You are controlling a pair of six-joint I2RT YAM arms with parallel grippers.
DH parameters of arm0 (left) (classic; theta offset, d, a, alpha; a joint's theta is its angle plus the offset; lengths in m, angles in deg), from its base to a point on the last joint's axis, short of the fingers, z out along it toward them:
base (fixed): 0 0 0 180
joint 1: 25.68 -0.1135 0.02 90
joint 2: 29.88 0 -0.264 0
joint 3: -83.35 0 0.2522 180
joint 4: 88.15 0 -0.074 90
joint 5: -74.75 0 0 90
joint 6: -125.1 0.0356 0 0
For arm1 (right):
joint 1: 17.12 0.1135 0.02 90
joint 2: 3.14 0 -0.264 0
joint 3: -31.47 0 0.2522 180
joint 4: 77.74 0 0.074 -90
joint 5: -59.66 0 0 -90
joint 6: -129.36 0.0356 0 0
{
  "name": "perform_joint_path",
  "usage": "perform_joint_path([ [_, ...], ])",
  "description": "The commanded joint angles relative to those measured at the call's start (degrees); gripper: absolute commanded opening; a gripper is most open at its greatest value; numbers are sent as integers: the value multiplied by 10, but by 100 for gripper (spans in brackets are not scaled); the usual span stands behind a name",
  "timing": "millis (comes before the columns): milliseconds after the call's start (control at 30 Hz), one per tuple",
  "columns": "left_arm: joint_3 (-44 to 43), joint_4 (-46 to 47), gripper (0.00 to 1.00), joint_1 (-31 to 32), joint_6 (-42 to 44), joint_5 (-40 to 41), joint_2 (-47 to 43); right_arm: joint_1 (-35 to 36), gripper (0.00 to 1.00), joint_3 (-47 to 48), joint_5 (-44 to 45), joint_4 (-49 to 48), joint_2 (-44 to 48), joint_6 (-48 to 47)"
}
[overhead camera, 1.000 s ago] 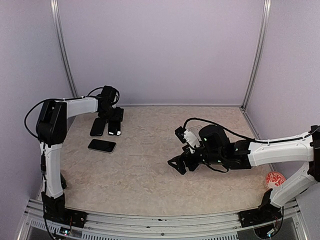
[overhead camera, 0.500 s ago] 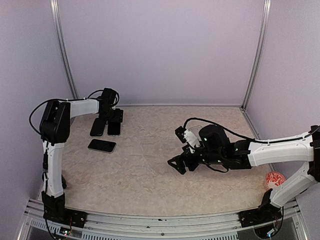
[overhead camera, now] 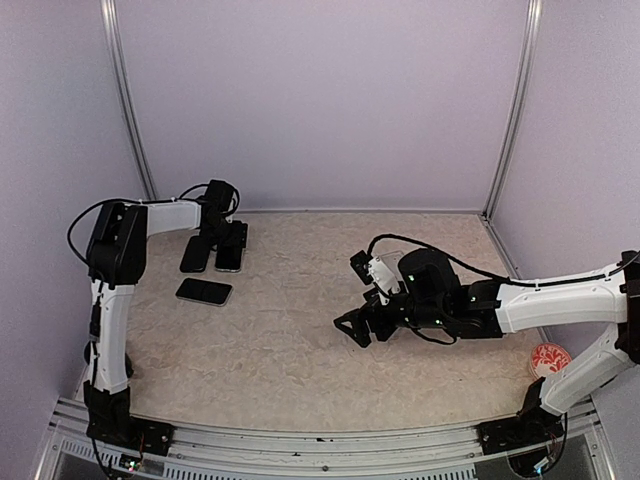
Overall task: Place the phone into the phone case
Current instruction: Place the phone with the phone case at the corner of the board.
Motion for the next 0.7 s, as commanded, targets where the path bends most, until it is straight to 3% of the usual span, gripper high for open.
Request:
perform_joint_path([
  [0,-13,-5,73,-4,11,-1,17,0,100,-3,-2,-13,-6,4],
  [667,-33,-22,81,-5,11,8,38,0,100,-1,-3,-15,-14,4],
])
